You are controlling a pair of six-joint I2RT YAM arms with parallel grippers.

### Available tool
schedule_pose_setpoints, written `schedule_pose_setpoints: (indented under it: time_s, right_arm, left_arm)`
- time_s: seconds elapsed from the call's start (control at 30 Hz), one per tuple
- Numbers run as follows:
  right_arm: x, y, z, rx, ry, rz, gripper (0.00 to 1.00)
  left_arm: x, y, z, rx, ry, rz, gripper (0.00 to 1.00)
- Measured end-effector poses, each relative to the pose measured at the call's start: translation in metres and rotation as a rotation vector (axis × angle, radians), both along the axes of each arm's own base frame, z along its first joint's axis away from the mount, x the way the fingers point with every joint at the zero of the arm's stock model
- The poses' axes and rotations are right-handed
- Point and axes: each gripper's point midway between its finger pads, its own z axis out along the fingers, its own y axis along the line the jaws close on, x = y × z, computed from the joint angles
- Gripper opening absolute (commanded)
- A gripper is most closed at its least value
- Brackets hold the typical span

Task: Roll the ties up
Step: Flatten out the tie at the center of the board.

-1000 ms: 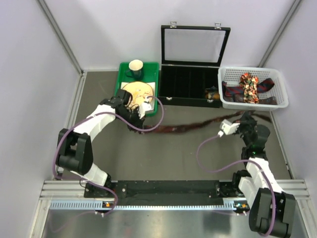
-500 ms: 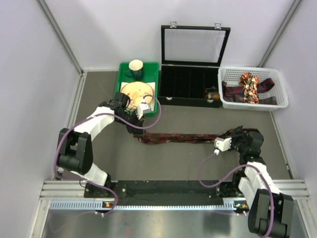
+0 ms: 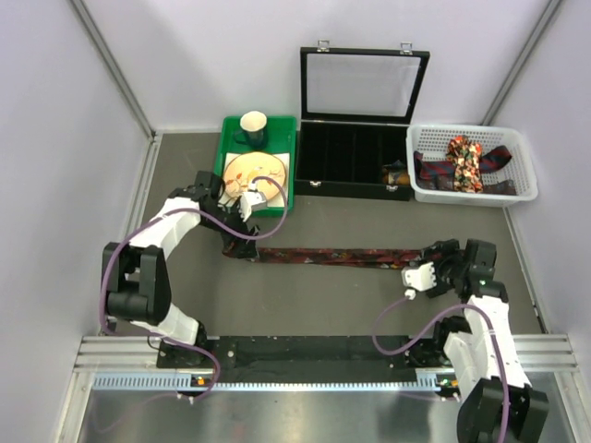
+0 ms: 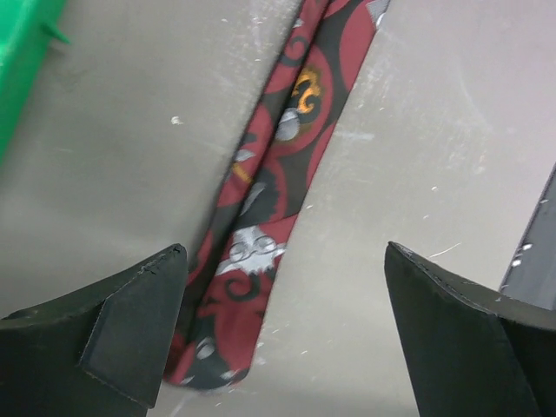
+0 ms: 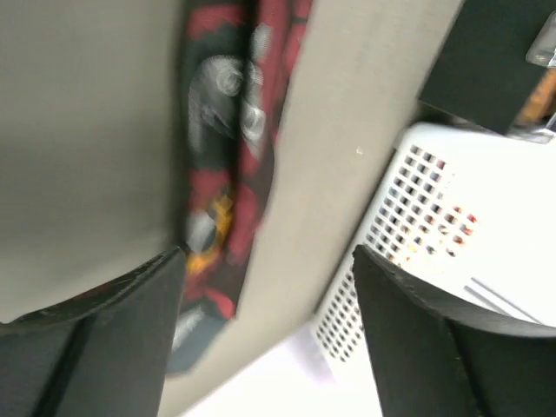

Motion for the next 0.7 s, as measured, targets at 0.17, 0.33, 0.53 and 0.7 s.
schedule_pose_setpoints:
  time_s: [0.17,0.33,0.53,0.7]
  right_arm:
    - [-0.012,-0.003,0.031,0.02,0.083,-0.049,0.84]
    - [-0.003,-0.009,0.068,0.156,0.196,-0.212,0.8]
    - [0.012,-0.023,0.044,0.301,0.425,-0.497,0.68]
    - [0.013,-0.052,0.007,0.359,0.624,-0.805,0.62]
  left_arm:
    - [0.007,0.007,0.016,0.016,-0.142,-0.061,0.99]
    - [0.011,0.008,0.017,0.054,-0.238,-0.157,0.99]
    - [0.01,-0.007,-0.009,0.152,-0.259,-0.306,0.99]
    - [0.005,-0.022,-0.034,0.221,-0.241,-0.405,0.99]
